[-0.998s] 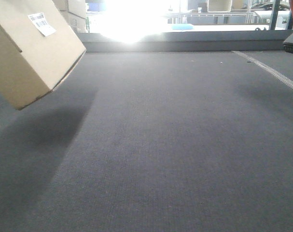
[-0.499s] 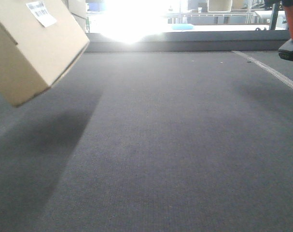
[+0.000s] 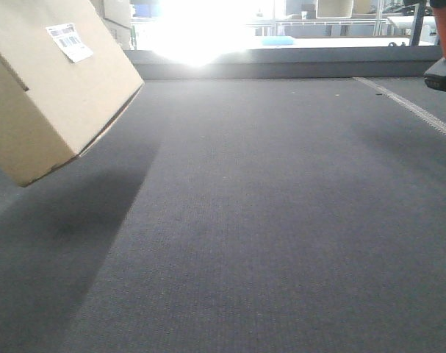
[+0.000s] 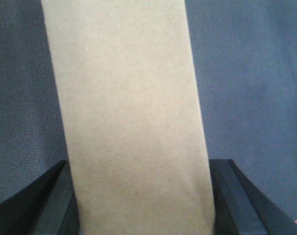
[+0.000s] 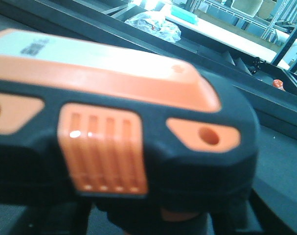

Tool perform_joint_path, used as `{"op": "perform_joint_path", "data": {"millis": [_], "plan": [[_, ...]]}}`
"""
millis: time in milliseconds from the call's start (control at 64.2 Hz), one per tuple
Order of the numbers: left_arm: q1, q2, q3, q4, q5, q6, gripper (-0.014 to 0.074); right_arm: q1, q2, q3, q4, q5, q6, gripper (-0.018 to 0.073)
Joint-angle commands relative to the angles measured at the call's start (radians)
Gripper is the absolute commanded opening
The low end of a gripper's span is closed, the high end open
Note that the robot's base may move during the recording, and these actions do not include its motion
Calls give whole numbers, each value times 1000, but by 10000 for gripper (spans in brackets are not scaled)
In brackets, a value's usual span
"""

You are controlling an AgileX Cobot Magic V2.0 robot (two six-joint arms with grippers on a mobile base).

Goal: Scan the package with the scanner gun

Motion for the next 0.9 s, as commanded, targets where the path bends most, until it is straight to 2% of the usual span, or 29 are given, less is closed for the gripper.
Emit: {"op": "perform_joint_path", "data": {"millis": [0, 218, 888], "plan": [[-3, -13, -2, -13, -7, 5, -111, -5, -8, -12, 6, -52, -6, -154], [-3, -13, -2, -13, -7, 5, -111, -5, -8, -12, -32, -47, -6, -154], [-3, -13, -2, -13, -7, 5, -111, -5, -8, -12, -33, -47, -6, -154]]}}
